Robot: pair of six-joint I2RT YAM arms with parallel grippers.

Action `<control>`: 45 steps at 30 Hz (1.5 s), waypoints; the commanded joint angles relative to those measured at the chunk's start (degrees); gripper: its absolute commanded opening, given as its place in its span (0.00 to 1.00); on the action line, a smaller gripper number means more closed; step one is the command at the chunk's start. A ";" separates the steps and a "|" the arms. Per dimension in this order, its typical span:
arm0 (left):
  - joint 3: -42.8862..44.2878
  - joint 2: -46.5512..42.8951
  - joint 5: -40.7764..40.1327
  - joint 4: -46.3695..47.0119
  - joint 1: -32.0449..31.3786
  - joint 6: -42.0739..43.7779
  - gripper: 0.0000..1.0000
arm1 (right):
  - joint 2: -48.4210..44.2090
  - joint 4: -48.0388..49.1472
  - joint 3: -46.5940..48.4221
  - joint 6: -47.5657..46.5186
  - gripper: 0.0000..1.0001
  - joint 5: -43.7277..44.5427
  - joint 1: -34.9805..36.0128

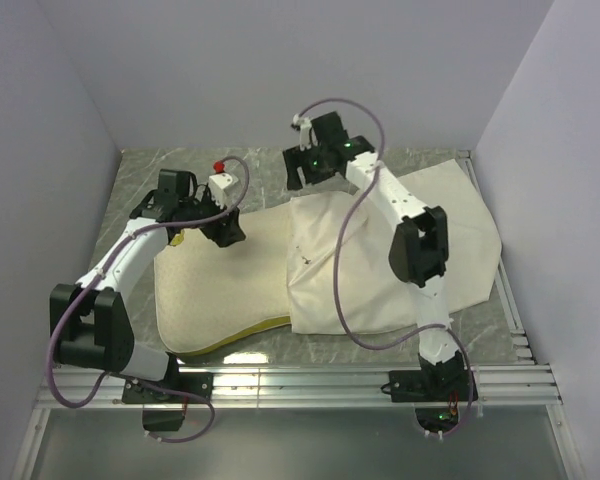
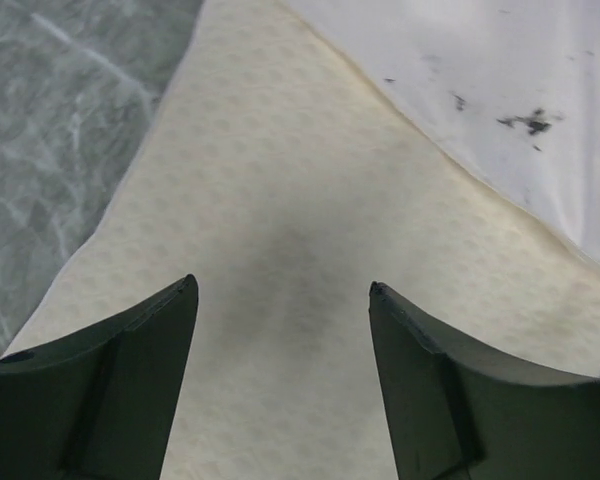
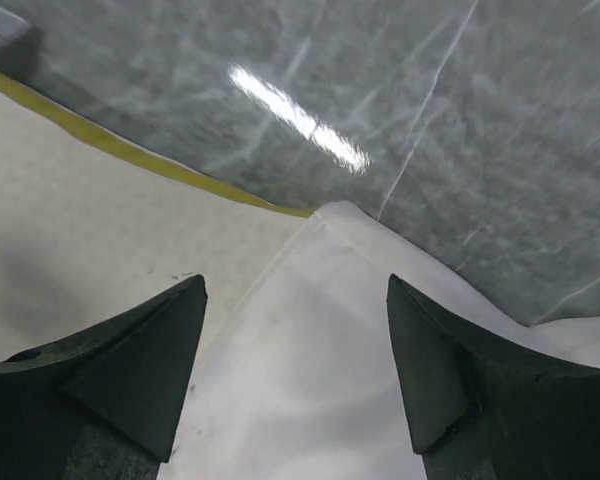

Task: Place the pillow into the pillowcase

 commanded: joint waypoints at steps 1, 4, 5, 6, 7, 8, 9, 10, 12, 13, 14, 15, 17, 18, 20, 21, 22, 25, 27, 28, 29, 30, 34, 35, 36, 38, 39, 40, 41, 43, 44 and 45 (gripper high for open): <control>3.28 0.35 -2.50 6.01 1.32 -4.90 0.75 | 2.54 0.06 -0.13 -1.20 0.80 6.22 1.42; 3.20 0.96 -5.40 7.60 1.32 -4.64 0.75 | 4.57 2.88 -2.15 -1.02 0.79 8.42 2.57; 3.11 1.31 -6.89 7.95 1.41 -4.90 0.75 | 5.18 3.32 -2.50 -0.76 0.79 8.77 2.66; 2.93 1.67 -7.51 8.39 1.41 -4.99 0.75 | 6.49 3.85 -2.42 -0.41 0.78 9.21 2.66; 2.85 1.93 -8.04 8.57 1.41 -4.90 0.75 | 7.11 3.94 -2.33 -0.15 0.77 10.26 2.74; 2.67 2.54 -9.35 8.74 1.41 -4.82 0.75 | 7.55 4.20 -2.59 1.34 0.76 10.88 2.66; 2.58 2.72 -10.06 9.09 1.41 -4.90 0.75 | 8.08 5.16 -2.85 1.96 0.75 11.41 2.57; 2.58 3.07 -10.50 9.44 1.41 -4.90 0.75 | 8.17 5.61 -3.20 2.75 0.74 11.67 2.48; 2.58 4.13 -10.86 9.71 1.50 -4.64 0.75 | 8.26 6.92 -3.56 4.86 0.73 11.76 2.57; 2.49 4.30 -10.77 10.23 1.50 -4.64 0.76 | 8.18 7.28 -3.47 6.17 0.72 11.33 2.57; 2.58 4.74 -10.68 10.33 1.50 -4.55 0.75 | 8.17 7.63 -3.21 6.79 0.72 11.15 2.48; 2.67 5.09 -10.51 10.50 1.50 -4.46 0.75 | 8.00 8.50 -3.03 7.32 0.72 11.06 2.57; 3.02 5.71 -10.68 10.85 1.50 -4.38 0.76 | 8.26 8.78 -1.81 8.20 0.71 10.45 2.48; 3.28 5.89 -10.94 10.94 1.50 -4.37 0.76 | 9.39 7.82 -1.02 8.29 0.71 10.53 2.57; 4.16 6.76 -11.65 10.68 1.58 -4.20 0.76 | 10.80 6.32 1.52 8.12 0.71 10.62 2.75; 4.42 7.20 -12.00 10.50 1.59 -4.11 0.76 | 11.77 5.27 1.71 8.21 0.71 10.62 2.92; 4.69 7.55 -12.44 10.42 1.76 -4.20 0.76 | 11.95 5.26 1.37 7.86 0.71 10.36 2.92; 5.74 9.05 -12.18 9.63 2.11 -4.11 0.77 | 12.04 5.26 -1.01 6.72 0.71 9.39 3.27; 6.27 10.45 -12.09 9.36 2.20 -3.15 0.77 | 13.00 4.48 -1.36 6.01 0.68 8.87 3.45; 6.71 11.07 -12.26 9.19 2.20 -2.97 0.78 | 13.36 4.47 -1.28 5.92 0.57 8.78 3.45; 7.67 12.81 -11.57 8.92 2.46 -2.19 0.78 | 13.71 4.38 -1.10 5.92 0.46 8.60 3.45; 8.37 13.79 -9.65 6.75 2.90 -1.22 0.78 | 14.15 4.38 -0.92 5.83 0.36 8.34 3.45; 12.06 18.88 2.75 -2.72 5.54 9.13 0.79 | 13.01 5.78 -1.27 6.97 0.00 3.17 3.45; 13.64 21.51 3.90 -4.51 5.71 13.86 0.79 | 12.40 6.31 -2.06 7.24 0.00 2.28 3.71; 14.35 22.75 4.52 -6.18 5.89 16.08 0.79 | 11.18 7.36 -2.50 7.41 0.00 1.31 3.89; 15.84 26.17 5.83 -10.06 6.24 21.09 0.78 | 9.76 8.59 -3.99 8.47 0.00 -1.75 4.15; 16.03 27.06 6.80 -10.06 6.33 21.64 0.78 | 8.45 9.38 -4.35 8.82 0.00 -2.55 4.33; 16.03 27.85 6.98 -9.89 6.33 21.73 0.74 | 7.74 9.74 -4.61 9.26 0.00 -3.17 4.85; 16.20 29.08 7.77 -10.15 6.24 22.51 0.71 | 6.69 10.00 -4.96 9.44 0.00 -4.40 5.12; 16.90 29.97 10.05 -11.29 5.46 24.18 0.44 | 5.72 10.71 -5.32 10.05 0.00 -5.54 6.08; 17.17 29.71 10.58 -10.95 5.10 24.28 0.32 | 5.02 10.97 -5.32 10.23 0.00 -5.99 6.35; 17.00 29.01 11.11 -10.25 4.75 23.93 0.23 | 4.75 11.32 -5.32 10.40 0.00 -6.42 6.70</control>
